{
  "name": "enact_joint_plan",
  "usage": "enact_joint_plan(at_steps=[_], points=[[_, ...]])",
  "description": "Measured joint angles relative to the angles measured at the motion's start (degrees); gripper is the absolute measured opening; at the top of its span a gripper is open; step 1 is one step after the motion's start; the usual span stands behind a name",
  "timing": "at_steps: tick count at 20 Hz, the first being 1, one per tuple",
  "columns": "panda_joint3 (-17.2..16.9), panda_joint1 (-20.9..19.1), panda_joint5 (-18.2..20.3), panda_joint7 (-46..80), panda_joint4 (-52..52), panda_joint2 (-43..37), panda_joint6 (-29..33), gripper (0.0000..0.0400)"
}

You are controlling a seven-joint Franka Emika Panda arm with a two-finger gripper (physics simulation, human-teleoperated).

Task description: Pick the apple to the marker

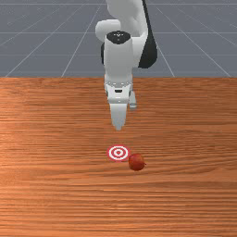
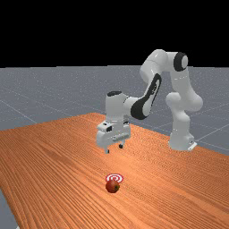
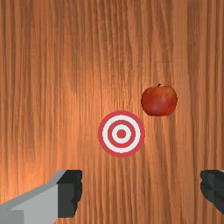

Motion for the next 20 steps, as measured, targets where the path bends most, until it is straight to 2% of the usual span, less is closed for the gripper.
enact_joint_plan(at_steps=[1, 2, 3, 5, 6, 7, 8, 10, 12, 15, 16, 17, 18, 20], points=[[0.0, 0.0, 0.0, 0.0, 0.0, 0.0, 0.0, 0.0249], [-0.18, 0.17, 0.09, 1.1, -0.14, -0.14, -0.15, 0.0308], [-0.28, 0.28, 0.15, 1.77, -0.21, -0.26, -0.24, 0.0344], [-0.37, 0.39, 0.2, 2.42, -0.28, -0.38, -0.32, 0.0379], [-1.75, 2.01, -0.37, 14.75, -6.21, -5.44, -1.74, 0.0233], [-2.65, 3.61, -0.49, 26.67, -9.14, -9.48, -3.66, 0.0142], [-3.37, 4.93, -0.34, 38.1, -10.47, -11.86, -5.26, 0.0087], [-4.78, 6.7, 0.68, 59.75, -11.14, -13.52, -7.83, 0.0033], [-6.11, 7.57, 2.45, 77.56, -10.73, -13.54, -9.88, 0.0012], [-6.8, 7.65, 3.87, 86.14, -10.3, -13.32, -10.94, 0.0003], [-6.81, 7.7, 4.03, 87.05, -10.1, -13.1, -11.05, 0.0158], [-6.74, 7.77, 4.12, 87.52, -9.8, -12.77, -11.06, 0.0253], [-6.57, 7.9, 4.18, 87.82, -9.26, -11.96, -10.98, 0.0311], [-6.09, 8.31, 4.48, 88.36, -6.72, -8.37, -9.74, 0.0367]])
